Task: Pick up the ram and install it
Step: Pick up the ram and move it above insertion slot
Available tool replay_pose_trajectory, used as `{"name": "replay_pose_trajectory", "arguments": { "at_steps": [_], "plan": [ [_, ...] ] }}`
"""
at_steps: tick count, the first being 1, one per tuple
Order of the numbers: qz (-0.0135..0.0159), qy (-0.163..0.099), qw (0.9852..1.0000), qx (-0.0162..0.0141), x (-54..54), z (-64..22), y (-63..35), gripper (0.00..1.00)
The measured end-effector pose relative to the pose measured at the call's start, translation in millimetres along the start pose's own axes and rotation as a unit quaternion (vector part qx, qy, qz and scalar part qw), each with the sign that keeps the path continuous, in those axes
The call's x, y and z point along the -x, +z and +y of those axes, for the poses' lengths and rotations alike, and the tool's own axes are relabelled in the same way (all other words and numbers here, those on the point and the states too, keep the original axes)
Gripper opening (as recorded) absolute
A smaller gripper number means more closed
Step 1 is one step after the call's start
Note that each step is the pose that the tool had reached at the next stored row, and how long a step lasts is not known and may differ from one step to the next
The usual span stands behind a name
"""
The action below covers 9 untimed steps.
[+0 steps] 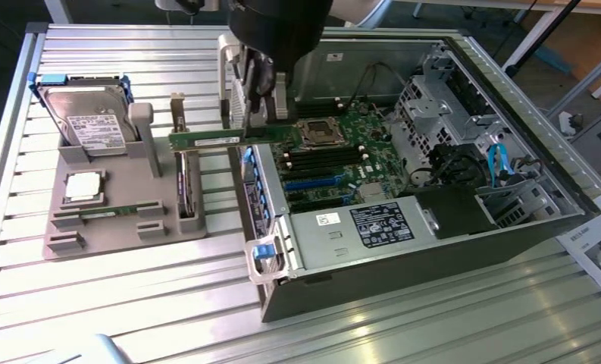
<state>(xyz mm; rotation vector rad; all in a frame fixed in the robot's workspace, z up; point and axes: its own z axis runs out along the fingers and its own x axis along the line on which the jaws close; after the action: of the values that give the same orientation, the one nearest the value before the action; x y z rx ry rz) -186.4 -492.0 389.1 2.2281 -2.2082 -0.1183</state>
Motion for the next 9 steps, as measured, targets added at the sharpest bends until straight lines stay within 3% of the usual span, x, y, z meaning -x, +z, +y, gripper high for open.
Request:
{"name": "replay_pose_trajectory", "arguments": {
  "at_steps": [3, 9],
  "plan": [
    [0.0001, -0.002, 1.0000, 0.0001, -0.2, -14.0, -0.8, 0.12],
    [0.0003, -0.005, 1.0000, 0.0003, -0.4, -33.8, -1.9, 0.12]
  ]
}}
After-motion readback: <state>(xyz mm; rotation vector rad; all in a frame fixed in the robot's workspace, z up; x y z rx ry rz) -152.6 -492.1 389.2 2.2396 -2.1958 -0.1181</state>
